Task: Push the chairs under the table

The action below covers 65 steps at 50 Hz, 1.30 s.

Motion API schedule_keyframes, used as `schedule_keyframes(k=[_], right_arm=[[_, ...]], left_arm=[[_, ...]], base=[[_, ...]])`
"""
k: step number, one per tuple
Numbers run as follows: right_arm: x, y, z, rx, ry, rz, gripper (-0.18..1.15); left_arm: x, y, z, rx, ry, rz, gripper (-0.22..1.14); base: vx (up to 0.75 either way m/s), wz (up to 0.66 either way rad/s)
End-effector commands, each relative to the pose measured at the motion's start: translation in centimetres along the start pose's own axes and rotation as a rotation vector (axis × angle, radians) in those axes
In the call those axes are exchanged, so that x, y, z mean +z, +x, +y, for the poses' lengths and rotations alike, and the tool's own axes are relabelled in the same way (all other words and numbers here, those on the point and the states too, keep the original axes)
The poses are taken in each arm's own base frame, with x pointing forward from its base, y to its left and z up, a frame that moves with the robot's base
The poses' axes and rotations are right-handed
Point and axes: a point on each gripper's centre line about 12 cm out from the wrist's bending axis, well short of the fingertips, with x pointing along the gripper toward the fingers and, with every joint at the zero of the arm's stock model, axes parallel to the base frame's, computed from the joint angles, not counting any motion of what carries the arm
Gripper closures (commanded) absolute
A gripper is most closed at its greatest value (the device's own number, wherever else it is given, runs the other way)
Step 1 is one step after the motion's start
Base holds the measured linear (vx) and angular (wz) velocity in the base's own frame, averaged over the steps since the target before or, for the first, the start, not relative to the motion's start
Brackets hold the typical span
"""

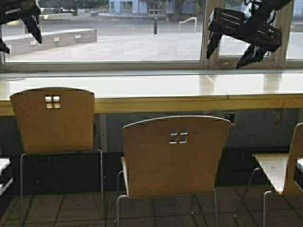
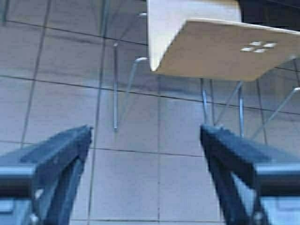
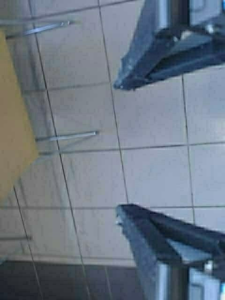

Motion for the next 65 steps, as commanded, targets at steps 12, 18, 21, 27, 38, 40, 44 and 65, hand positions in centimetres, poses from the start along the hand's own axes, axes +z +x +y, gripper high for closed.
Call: schedule_keyframes(k=[12,18,21,27,38,40,44,65], right_arm=[[-1.2,1.7,-0.3,-0.016,0.066,0.052,-0.06],[-2.5,3.6,-0.8,-0.043,0.196,0.11,-0.06],[-2.7,4.8,-0.8,-0.052,0.272,0.126,-0.06],[-2.7,7.3,0.2,-0.049,0.394,0.147,-0.06],[-1.5,10.0,3.2,0.0,0.515,0.145,-0.06],[-1.2,10.2,3.5,0.008,0.537,0.143,-0.06],[-0.8,10.6,3.8,0.015,0.588,0.144,-0.06],[-1.4,15.1,5.0,0.038,0.756,0.254,-0.06]], left_arm=[[-0.3,0.5,0.0,0.001,-0.144,0.027,-0.08],[-1.9,1.8,-0.2,0.008,-0.317,0.08,-0.08],[-2.8,2.8,-0.3,0.019,-0.381,0.1,-0.08],[-4.6,5.2,-0.4,0.075,-0.572,0.128,-0.08],[-8.0,9.7,-1.6,0.192,-0.797,0.231,-0.08],[-8.6,10.6,-2.0,0.21,-0.822,0.254,-0.08],[-9.7,11.9,-2.9,0.239,-0.884,0.285,-0.08],[-13.9,16.7,-2.9,0.455,-1.242,0.293,-0.08]], base=[[0.16,-0.32],[0.17,-0.27],[0.17,-0.21],[0.18,-0.15],[0.19,-0.09],[0.21,-0.02],[0.21,-0.01],[0.22,0.01]])
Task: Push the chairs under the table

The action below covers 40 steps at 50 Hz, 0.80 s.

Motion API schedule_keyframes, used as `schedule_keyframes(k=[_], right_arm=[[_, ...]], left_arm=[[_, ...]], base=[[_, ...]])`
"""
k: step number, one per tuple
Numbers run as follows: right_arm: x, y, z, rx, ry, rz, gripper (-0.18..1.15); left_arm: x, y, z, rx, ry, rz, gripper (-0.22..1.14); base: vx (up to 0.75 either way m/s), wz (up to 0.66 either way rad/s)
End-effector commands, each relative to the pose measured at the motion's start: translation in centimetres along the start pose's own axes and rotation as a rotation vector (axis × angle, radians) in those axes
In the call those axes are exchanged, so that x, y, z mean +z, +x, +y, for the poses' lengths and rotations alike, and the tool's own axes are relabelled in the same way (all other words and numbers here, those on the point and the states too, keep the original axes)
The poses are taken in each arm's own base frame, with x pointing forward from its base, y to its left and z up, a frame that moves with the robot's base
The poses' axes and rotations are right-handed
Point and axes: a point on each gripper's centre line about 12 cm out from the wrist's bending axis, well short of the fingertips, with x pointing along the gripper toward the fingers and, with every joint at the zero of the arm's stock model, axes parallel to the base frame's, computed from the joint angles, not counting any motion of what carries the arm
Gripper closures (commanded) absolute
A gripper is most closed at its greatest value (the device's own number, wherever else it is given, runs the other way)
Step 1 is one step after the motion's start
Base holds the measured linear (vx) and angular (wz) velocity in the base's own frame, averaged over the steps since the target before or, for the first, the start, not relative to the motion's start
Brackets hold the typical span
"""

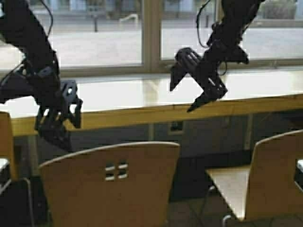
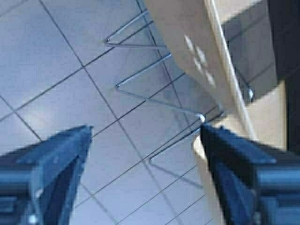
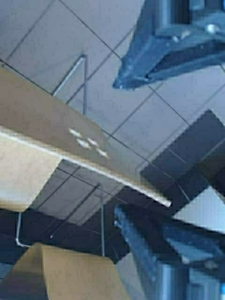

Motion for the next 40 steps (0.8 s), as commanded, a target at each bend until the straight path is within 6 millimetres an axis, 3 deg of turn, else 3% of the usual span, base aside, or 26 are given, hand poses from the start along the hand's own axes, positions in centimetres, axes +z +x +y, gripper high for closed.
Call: schedule_keyframes(k=[1,11,31,40], right_arm=[[0.5,0.8,1.9,0.04,0.011,0.01,-0.06],[-0.4,3.9,1.7,0.025,0.048,0.058,-0.06],[-0.7,9.2,1.2,0.008,0.06,0.115,-0.06],[-2.3,11.6,-0.3,-0.027,0.08,0.178,-0.06]], left_arm=[[0.0,0.9,-0.1,0.005,-0.066,-0.027,-0.08],[0.6,3.0,1.3,0.055,-0.146,-0.085,-0.08],[0.8,7.3,0.3,0.074,-0.196,-0.103,-0.08],[2.0,8.2,1.4,0.112,-0.22,-0.128,-0.08]], base=[[0.19,0.02],[0.17,0.05],[0.11,0.01],[0.08,0.01]])
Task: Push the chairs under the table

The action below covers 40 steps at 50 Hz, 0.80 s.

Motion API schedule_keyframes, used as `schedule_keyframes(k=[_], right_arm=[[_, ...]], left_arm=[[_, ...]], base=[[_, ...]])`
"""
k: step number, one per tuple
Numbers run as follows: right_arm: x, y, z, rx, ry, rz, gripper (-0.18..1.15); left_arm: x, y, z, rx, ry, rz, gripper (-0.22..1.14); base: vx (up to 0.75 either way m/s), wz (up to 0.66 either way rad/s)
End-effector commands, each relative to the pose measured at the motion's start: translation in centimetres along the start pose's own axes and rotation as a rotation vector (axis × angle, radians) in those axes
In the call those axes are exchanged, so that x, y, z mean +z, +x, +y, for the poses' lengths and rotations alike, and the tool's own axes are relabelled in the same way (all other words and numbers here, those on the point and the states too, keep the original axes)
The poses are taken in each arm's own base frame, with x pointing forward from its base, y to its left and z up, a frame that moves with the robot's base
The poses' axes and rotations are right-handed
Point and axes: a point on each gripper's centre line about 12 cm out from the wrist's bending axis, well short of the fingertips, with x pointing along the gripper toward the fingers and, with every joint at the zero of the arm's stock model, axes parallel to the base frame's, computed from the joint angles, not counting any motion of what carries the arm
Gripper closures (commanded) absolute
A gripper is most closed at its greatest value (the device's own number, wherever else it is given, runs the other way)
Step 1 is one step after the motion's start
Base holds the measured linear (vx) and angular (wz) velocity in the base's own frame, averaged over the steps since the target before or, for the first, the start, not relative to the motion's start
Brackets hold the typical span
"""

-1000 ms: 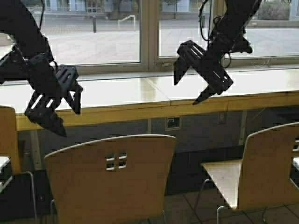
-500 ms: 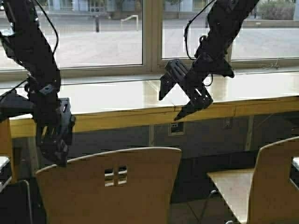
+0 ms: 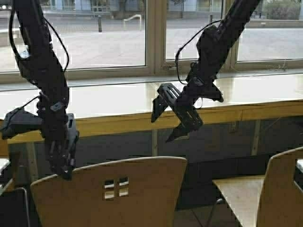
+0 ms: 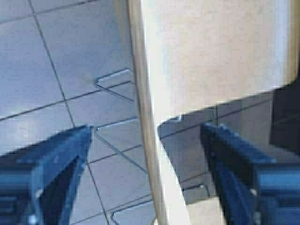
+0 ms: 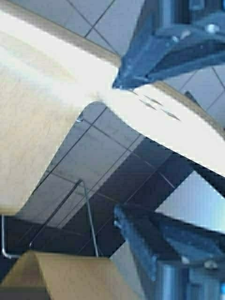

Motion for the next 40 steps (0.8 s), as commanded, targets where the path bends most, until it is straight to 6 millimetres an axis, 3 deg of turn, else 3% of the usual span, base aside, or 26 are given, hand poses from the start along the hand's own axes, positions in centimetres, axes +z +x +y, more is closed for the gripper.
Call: schedule_keyframes(k=[1,11,21,32,40], right_arm=[[-0.7,0.8,0.6,0.012,-0.001,0.031,-0.06],[-2.2,2.8,-1.6,-0.039,0.021,0.091,-0.06],[-2.0,2.3,-1.5,-0.032,0.043,0.101,-0.06],[-0.7,-0.9,0.8,0.025,0.041,0.064,-0.06],[-0.8,-3.8,1.9,0.051,0.025,0.05,-0.06]], left_arm=[[0.6,0.4,-0.4,0.0,-0.021,-0.009,-0.08],[1.2,1.7,0.6,0.035,-0.026,-0.029,-0.08],[1.4,3.5,0.9,0.059,-0.023,-0.04,-0.08],[2.0,5.6,1.0,0.075,-0.017,-0.052,-0.08],[2.0,6.7,0.3,0.065,0.008,-0.044,-0.08]], base=[[0.08,-0.01],[0.06,0.0],[0.02,-0.01],[0.01,0.0],[0.0,0.0]])
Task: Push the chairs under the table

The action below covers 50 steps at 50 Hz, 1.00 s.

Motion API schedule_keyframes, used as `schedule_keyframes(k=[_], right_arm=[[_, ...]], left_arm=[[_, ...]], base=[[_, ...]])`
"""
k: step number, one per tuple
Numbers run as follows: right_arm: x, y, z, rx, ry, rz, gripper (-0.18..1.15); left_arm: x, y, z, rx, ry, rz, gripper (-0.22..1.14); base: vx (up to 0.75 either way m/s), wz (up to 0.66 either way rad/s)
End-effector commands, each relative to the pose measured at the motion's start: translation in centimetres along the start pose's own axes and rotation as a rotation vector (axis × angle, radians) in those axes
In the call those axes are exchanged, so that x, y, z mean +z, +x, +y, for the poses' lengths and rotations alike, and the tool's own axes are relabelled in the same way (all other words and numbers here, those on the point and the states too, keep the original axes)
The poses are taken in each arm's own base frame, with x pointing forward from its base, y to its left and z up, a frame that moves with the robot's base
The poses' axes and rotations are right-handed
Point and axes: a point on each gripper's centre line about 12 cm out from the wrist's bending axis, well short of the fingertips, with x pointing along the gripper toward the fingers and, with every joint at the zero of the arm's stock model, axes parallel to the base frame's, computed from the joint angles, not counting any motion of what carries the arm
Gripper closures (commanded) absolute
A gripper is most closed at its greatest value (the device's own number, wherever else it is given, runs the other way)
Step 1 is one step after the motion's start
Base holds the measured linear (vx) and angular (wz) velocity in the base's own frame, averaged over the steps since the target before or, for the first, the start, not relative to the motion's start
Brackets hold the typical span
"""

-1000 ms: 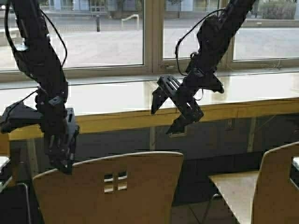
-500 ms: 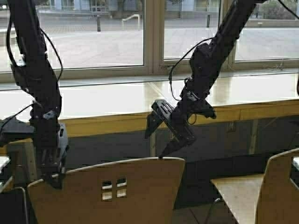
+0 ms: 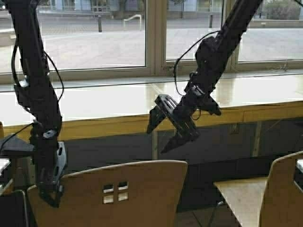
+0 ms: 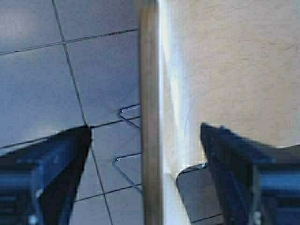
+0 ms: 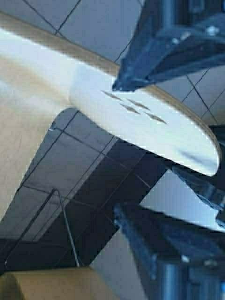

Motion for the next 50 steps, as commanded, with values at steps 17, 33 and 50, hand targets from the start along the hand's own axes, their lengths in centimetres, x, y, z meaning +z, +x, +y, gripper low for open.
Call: schedule_keyframes(k=[17,33,50], right_arm=[[-0.7,-2.1,0.1,0.005,0.003,-0.003,-0.06],[-1.8,1.5,-2.5,-0.059,0.031,0.035,-0.06],[-0.6,5.7,-3.0,-0.053,0.063,0.046,-0.06]], left_arm=[[-1.1,1.0,-2.2,-0.037,0.019,0.04,-0.08],[-1.5,1.7,-2.5,-0.036,0.023,0.052,-0.08],[-1.9,1.9,-3.4,-0.056,0.032,0.064,-0.08]], base=[[0.0,0.0],[0.0,0.0],[0.0,0.0]])
